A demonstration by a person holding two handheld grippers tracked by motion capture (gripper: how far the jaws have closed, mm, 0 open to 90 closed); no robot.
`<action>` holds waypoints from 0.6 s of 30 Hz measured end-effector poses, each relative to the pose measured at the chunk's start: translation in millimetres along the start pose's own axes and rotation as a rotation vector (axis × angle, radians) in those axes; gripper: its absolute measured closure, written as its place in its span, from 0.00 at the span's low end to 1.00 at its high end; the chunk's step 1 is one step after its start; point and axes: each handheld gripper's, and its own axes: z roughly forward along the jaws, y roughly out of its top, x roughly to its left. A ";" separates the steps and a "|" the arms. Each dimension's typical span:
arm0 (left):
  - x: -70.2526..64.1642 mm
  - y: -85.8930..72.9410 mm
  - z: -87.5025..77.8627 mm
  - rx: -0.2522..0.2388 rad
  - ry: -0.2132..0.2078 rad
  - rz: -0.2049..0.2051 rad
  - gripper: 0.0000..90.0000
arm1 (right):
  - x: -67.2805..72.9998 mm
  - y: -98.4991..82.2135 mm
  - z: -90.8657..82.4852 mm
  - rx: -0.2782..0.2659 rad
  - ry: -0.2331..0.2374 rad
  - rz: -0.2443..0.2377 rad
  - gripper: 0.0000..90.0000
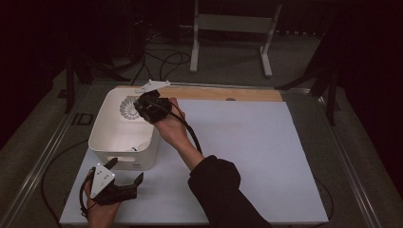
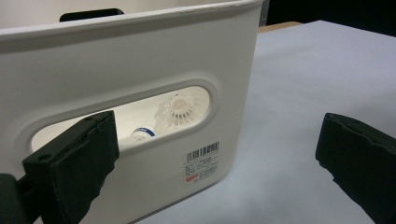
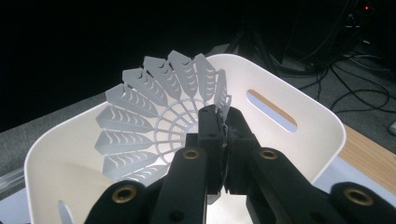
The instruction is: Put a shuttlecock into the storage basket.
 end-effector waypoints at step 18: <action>-0.2 0.0 0.0 -0.001 0.001 -0.001 0.00 | -5.2 -3.2 2.4 0.039 -0.034 0.026 0.19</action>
